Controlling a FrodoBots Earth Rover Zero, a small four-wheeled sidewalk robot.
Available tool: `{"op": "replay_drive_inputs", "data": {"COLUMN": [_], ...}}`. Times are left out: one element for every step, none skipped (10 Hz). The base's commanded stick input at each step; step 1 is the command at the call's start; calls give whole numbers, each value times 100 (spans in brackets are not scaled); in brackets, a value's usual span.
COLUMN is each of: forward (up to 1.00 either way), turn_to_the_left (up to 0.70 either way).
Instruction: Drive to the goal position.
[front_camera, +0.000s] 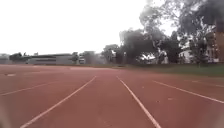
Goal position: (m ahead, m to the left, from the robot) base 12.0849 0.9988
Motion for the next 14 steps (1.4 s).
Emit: {"op": "replay_drive_inputs", "data": {"forward": [45,45,45,45,45,45,45,45,45,45,45,45,45,45], "turn_to_the_left": [0,0,0,0,0,0,0,0,0,0,0,0,0,0]}}
